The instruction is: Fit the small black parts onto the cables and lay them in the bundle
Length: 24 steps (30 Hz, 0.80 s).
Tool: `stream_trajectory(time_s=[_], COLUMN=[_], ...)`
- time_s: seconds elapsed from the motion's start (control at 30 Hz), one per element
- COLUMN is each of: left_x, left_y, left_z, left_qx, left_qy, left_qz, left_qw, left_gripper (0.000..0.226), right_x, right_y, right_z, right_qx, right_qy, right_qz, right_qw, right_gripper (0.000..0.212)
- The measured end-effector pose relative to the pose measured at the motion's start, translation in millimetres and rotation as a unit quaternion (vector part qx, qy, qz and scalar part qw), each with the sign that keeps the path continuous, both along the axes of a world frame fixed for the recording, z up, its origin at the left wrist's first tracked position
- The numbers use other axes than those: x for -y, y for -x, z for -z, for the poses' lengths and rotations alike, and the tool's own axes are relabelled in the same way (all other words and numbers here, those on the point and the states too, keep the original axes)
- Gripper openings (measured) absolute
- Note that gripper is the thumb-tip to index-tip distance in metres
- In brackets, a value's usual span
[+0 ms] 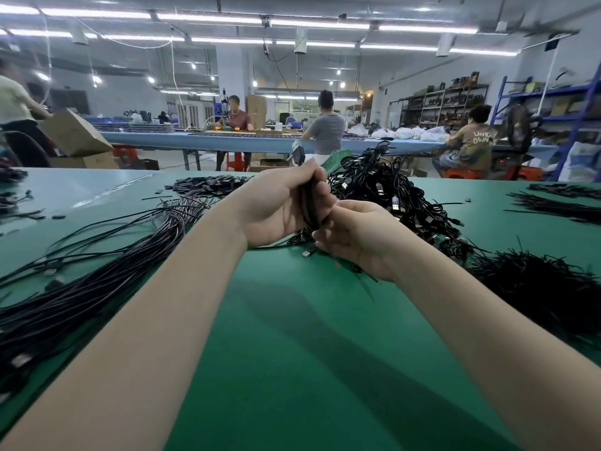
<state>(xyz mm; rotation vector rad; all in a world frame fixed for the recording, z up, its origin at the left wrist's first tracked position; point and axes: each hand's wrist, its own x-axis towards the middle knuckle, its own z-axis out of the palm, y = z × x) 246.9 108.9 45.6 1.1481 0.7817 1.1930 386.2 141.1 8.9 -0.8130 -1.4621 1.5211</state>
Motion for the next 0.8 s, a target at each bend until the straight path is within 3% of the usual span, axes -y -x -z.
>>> stream_trajectory(time_s=[0.13, 0.3, 0.4, 0.47, 0.63, 0.77, 0.8], left_x=[-3.0, -6.2, -9.3, -8.4, -9.5, -14.4, -15.7], left_y=[5.9, -0.9, -3.0, -6.0, -13.9, -20.3, -21.1], left_z=[2.1, 5.1, 6.1, 7.0, 12.2, 17.3, 18.9], left_qx=[-0.185, -0.028, -0.011, -0.032, -0.084, -0.107, -0.113], left_qy=[-0.021, -0.008, -0.025, -0.036, -0.060, -0.070, -0.065], left_qz=[-0.120, -0.083, -0.094, -0.115, -0.151, -0.188, -0.194], left_qw=[0.975, 0.996, 0.995, 0.992, 0.983, 0.974, 0.972], left_gripper=[0.030, 0.031, 0.031, 0.031, 0.033, 0.033, 0.033], right_x=[-1.7, -1.7, 0.9, 3.1, 5.6, 1.1, -1.9], right_y=[-0.9, -0.6, -0.5, 0.5, 4.0, 8.6, 8.9], right_z=[1.9, 0.7, -2.8, -2.6, -2.3, 6.9, 11.7], right_qx=[0.031, 0.056, 0.044, 0.080, 0.252, 0.409, 0.412], right_qy=[-0.037, -0.070, -0.081, -0.133, -0.310, -0.440, -0.439], right_qz=[0.022, -0.001, -0.036, -0.037, 0.041, 0.136, 0.154], right_qw=[0.999, 0.996, 0.995, 0.987, 0.916, 0.788, 0.783], right_gripper=[0.019, 0.024, 0.032, 0.039, 0.039, 0.028, 0.025])
